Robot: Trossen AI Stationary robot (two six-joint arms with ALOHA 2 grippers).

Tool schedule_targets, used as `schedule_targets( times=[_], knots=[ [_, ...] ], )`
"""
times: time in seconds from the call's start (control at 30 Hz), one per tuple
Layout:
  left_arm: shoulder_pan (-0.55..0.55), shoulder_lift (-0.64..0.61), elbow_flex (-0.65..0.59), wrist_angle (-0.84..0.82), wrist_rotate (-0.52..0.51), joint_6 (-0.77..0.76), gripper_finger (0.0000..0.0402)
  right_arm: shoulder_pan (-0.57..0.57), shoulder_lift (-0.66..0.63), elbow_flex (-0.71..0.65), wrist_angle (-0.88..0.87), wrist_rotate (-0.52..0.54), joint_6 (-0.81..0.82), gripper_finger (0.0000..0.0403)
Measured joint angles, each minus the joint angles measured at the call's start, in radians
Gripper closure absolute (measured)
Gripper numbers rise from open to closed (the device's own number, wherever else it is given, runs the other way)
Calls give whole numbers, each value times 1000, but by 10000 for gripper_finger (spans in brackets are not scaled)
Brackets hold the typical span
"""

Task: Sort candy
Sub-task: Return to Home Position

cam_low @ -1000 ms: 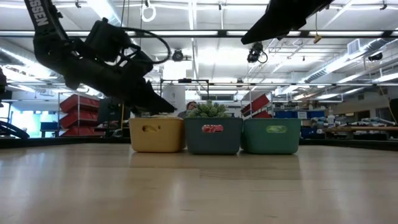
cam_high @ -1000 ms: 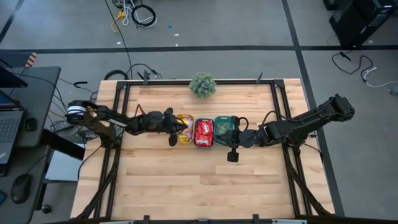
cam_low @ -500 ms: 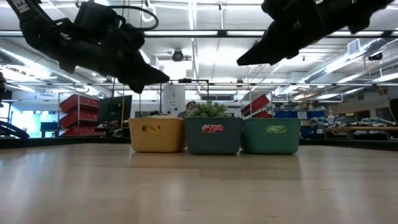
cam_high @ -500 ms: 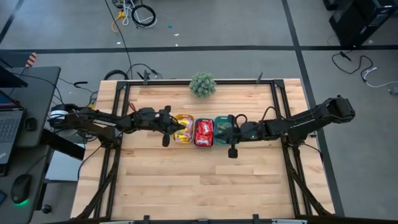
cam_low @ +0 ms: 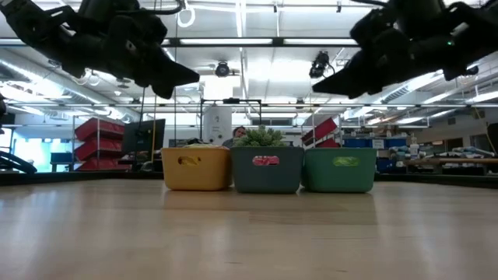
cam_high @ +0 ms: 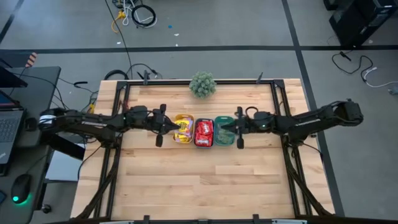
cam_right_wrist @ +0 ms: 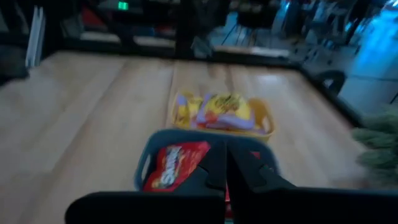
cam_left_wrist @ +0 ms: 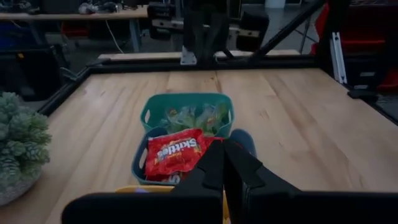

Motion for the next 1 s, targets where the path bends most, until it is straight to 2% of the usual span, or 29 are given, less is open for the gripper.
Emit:
schedule_targets(
  times=[0.3, 0.43, 0.53, 0.83, 0.93, 1.0],
  knots=[
    [4, -73, -143, 214, -2, -29, 401, -70, -296, -177, 16, -2, 34, 403],
    [7, -132, -175, 212, -3, -50, 401, -85, -418, -241, -11, 23, 58, 403],
    [12, -196, -179, 148, -3, -55, 401, -87, -497, -246, -119, 72, 69, 403],
    [16, -423, -179, -135, -66, -31, 401, -84, -676, -246, -309, 108, 70, 403],
    [16, -491, -180, -184, -66, -27, 401, -84, -723, -246, -350, 108, 69, 403],
    [16, -525, -202, -145, -59, -25, 401, -84, -747, -246, -369, 108, 66, 403]
  ],
)
